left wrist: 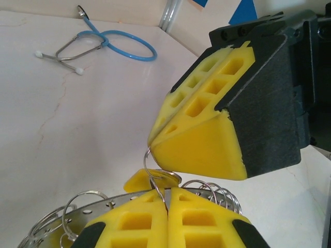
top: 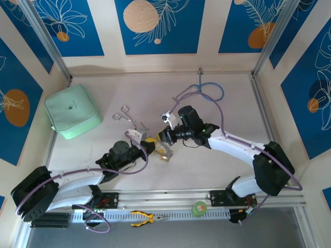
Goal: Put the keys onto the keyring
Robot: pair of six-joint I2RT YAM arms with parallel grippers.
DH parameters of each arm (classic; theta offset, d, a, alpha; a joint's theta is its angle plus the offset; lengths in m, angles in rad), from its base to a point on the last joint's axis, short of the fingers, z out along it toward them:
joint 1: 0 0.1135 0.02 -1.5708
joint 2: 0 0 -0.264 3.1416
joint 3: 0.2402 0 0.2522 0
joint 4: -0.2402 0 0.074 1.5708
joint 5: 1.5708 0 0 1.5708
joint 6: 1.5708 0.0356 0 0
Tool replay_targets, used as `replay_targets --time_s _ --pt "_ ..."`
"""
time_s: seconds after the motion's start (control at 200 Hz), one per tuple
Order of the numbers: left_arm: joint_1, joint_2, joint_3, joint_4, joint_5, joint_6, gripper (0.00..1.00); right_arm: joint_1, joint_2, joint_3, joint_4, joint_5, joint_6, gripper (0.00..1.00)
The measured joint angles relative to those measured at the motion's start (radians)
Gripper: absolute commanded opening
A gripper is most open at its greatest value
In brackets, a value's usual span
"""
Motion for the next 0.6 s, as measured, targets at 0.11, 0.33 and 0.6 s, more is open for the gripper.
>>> replay_targets --time_s 0.11,0.33,0.6 --pt "0.000 0.003 -0.003 0.005 0.000 -0.001 0.00 0.010 0.000 0.008 -0.015 0.015 -0.001 0.00" --pt "0.000 0.004 -0.003 -0.026 0.000 0.063 0.00 0.027 0.007 0.034 -0.084 0.057 -0.035 0.00" --pt "0.000 0.004 -0.003 -0.040 0.024 0.235 0.00 0.027 0.007 0.071 -0.207 0.081 -0.066 0.00"
